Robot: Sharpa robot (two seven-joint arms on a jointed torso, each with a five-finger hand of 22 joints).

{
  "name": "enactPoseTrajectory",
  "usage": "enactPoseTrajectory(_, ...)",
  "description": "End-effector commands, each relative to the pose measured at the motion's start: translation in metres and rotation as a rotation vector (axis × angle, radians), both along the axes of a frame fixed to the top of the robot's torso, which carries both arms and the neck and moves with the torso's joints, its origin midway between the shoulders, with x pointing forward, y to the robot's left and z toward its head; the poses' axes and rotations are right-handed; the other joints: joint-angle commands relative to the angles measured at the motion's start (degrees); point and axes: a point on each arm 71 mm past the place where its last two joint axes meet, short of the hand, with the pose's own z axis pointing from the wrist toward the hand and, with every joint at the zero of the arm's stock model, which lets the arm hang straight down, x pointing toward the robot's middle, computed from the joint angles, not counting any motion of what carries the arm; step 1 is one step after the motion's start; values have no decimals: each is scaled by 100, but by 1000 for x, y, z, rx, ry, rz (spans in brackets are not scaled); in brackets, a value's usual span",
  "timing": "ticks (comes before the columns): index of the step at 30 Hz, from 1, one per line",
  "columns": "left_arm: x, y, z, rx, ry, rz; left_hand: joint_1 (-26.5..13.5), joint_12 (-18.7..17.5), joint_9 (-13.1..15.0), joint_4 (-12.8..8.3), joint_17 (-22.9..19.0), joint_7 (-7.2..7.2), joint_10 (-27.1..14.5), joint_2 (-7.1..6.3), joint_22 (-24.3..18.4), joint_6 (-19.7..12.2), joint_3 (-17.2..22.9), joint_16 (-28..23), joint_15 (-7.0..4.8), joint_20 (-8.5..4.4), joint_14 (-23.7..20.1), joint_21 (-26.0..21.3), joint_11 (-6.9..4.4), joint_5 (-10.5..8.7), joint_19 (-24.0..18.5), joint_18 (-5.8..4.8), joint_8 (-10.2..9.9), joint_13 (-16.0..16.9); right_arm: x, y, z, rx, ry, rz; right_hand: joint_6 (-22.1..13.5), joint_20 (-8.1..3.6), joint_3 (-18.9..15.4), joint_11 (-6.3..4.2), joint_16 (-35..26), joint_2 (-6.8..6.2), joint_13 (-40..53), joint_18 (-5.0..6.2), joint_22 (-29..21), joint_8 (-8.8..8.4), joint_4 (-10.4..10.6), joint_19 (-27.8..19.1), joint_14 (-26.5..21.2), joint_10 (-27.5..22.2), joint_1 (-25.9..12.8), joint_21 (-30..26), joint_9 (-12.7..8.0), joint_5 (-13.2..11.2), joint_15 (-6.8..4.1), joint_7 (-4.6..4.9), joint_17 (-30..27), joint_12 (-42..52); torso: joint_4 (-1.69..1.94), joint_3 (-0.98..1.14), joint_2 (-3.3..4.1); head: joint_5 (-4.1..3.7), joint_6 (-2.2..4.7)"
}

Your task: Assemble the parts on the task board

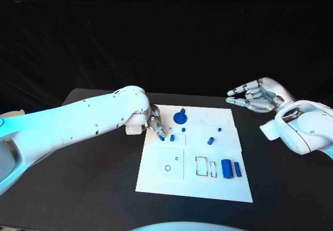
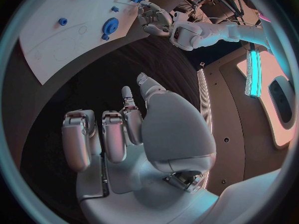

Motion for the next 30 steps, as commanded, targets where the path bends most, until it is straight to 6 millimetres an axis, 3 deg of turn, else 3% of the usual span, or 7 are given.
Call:
enactPoseTrajectory(1,-2,1,-3,24,24,-22,1,19,17,-1022,1508,-19,36,47,1278,56,970,18,-17,-23,604,32,-14,45,410,-52,-19,17,-1,2,0,-2,-2,15,-42,-7,-23,16,-23,63,863,68,1150,-34,0,360,540,0,2,-26,7,10,7,-10,1235,-16,1,-1,0,4,2)
enactPoseTrajectory(9,-2,2,-3,29,24,-21,-62,32,68,-1054,1508,-37,66,39,1283,98,967,18,-31,-31,604,53,-30,244,415,-56,-53,61,-1,2,0,-1,-2,18,-42,-7,-23,16,-23,63,863,68,1150,-34,0,360,540,0,2,-26,7,10,7,-10,1235,-16,-1,1,0,13,-2)
enactPoseTrajectory(30,-3,-7,-6,18,43,-24,-217,75,127,-987,1508,-49,107,101,1271,87,899,18,-31,-38,604,14,-33,289,405,-48,-87,139,-1,3,0,0,-3,20,-42,-7,-23,16,-23,63,863,68,1150,-34,0,360,540,0,2,-26,7,10,7,-10,1235,-16,-6,11,-1,8,-43)
